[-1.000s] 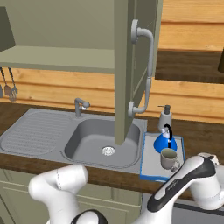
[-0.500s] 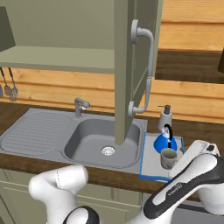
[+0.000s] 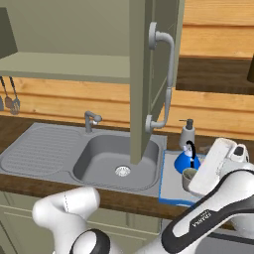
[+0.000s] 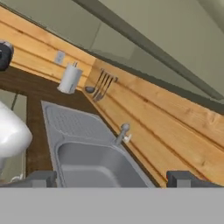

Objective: Pick the kettle from the counter and place it on the tray. Then pick the mug from the cabinet and place it on the tray. Then close the cabinet doors.

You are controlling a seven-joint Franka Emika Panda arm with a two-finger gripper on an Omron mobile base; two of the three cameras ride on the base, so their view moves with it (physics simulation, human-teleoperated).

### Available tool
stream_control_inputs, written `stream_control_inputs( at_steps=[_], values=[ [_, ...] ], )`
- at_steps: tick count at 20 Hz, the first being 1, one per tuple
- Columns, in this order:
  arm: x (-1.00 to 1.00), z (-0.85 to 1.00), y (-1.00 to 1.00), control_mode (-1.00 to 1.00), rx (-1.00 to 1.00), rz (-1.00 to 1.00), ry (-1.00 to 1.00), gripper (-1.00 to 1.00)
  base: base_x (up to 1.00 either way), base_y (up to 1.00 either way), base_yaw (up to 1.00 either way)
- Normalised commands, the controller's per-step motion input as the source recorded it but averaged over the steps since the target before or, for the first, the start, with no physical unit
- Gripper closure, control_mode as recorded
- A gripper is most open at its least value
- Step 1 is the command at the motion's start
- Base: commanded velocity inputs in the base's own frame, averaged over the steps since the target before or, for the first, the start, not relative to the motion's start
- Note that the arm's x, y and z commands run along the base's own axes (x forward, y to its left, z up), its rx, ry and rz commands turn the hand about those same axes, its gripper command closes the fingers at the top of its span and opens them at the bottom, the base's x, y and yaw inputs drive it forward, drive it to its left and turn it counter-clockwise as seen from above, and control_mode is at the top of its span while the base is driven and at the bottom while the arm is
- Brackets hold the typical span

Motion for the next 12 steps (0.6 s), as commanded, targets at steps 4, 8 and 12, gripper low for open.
stream_control_inputs(
  at_steps=[4,8,12],
  values=[
    [-0.14,0.53,0.28,-1.00,-0.02,0.01,-0.24,-1.00,0.00,0.00,0.00],
    [-0.18,0.39,0.15,-1.00,-0.04,0.00,-0.18,-1.00,0.00,0.00,0.00],
    [-0.12,0.33,0.24,-1.00,-0.06,0.00,-0.14,-1.00,0.00,0.00,0.00]
  ],
)
